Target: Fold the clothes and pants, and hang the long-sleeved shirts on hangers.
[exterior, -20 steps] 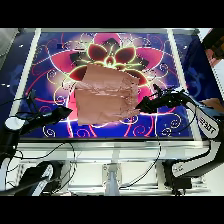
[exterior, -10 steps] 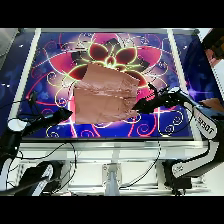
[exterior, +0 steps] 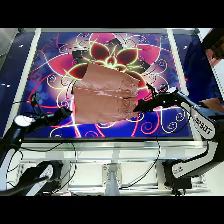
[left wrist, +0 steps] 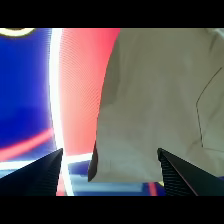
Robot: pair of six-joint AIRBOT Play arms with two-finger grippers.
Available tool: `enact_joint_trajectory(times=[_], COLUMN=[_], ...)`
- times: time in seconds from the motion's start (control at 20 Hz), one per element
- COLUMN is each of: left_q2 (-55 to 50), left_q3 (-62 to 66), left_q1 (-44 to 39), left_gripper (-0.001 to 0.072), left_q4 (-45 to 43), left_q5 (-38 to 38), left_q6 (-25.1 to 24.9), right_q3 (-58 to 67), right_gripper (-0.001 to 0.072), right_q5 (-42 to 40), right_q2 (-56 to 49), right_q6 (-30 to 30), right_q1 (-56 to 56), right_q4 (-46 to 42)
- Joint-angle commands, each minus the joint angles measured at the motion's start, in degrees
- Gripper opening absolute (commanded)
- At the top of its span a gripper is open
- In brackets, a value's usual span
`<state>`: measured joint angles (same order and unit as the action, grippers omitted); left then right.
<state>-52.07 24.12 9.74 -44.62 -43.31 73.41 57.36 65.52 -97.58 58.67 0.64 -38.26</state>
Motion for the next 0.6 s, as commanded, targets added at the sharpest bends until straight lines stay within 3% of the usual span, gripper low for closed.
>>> enact_joint_trajectory(times=[0.0, 0.2, 0.55], left_q2=[-6.5, -9.9, -17.1], left_q3=[0.0, 0.0, 0.0], left_q1=[0.0, 0.0, -3.7], left_gripper=[0.0702, 0.0697, 0.0688], left_q4=[6.1, 13.0, 13.4], left_q5=[1.1, 3.2, 0.6], left_q6=[-2.0, -8.9, -9.4], right_q3=[0.0, 0.0, 0.0], right_gripper=[0.002, 0.002, 0.002], right_q5=[0.5, 0.5, 0.5], right_q2=[0.0, 0.0, 0.0], right_q6=[-1.3, -1.3, -1.3], right_q1=[0.1, 0.1, 0.1], right_q4=[0.5, 0.5, 0.5])
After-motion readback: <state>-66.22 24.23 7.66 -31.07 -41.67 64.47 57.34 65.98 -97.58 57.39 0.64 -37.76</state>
